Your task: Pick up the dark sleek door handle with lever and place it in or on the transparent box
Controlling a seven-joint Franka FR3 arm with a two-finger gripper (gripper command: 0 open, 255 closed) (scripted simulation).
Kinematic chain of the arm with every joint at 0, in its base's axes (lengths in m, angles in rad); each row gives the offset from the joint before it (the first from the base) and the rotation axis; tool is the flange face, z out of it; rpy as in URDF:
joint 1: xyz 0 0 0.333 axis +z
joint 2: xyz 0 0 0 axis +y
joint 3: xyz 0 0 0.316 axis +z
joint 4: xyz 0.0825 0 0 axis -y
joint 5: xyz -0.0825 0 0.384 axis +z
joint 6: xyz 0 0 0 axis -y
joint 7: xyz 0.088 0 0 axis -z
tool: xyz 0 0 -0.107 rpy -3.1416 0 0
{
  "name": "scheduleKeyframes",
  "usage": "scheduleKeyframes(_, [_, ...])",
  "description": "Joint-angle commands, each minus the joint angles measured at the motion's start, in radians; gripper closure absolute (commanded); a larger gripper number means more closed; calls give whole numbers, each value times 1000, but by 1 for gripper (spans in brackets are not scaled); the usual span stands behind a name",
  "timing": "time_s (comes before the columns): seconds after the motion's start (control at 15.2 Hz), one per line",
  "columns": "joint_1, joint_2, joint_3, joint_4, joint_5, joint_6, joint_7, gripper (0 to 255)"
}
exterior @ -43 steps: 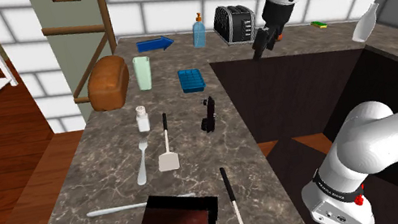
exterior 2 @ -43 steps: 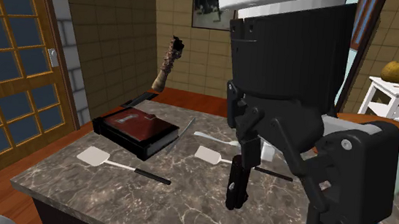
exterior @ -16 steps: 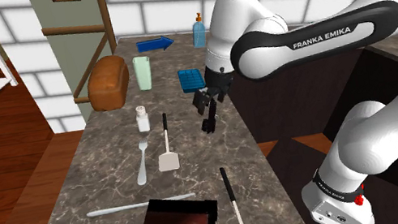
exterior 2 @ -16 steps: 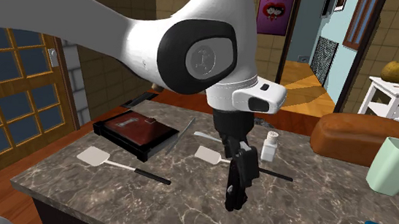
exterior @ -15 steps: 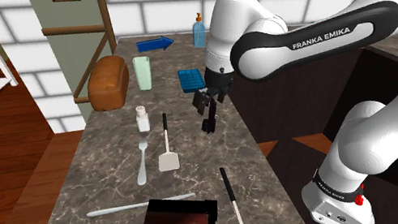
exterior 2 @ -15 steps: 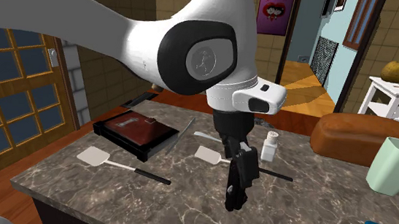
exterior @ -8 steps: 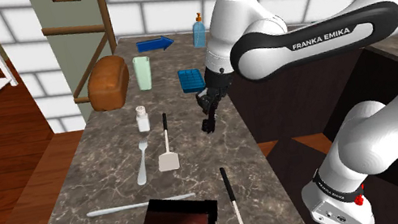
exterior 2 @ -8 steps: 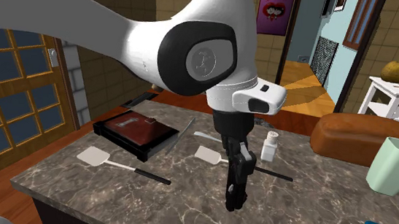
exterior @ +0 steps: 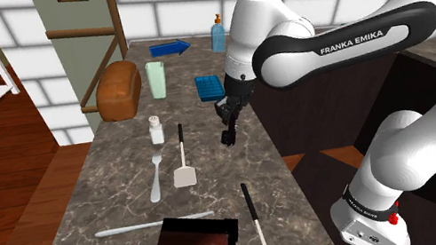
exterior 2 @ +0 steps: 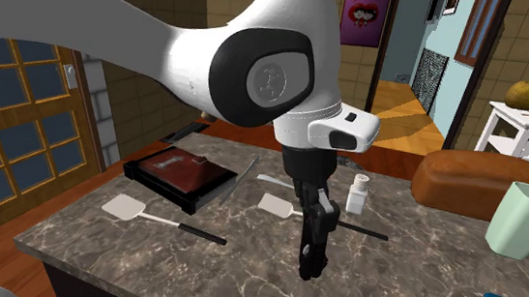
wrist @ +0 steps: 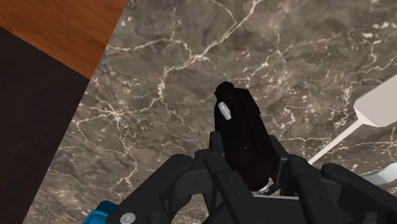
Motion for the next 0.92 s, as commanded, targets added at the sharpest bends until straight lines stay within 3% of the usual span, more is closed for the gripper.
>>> scheduleKeyframes(0.0, [0,-4,-2,11,0,-14,-2,255])
scheduleKeyframes(0.86, [-4,-29,-26,166,-6,-195,-17,255])
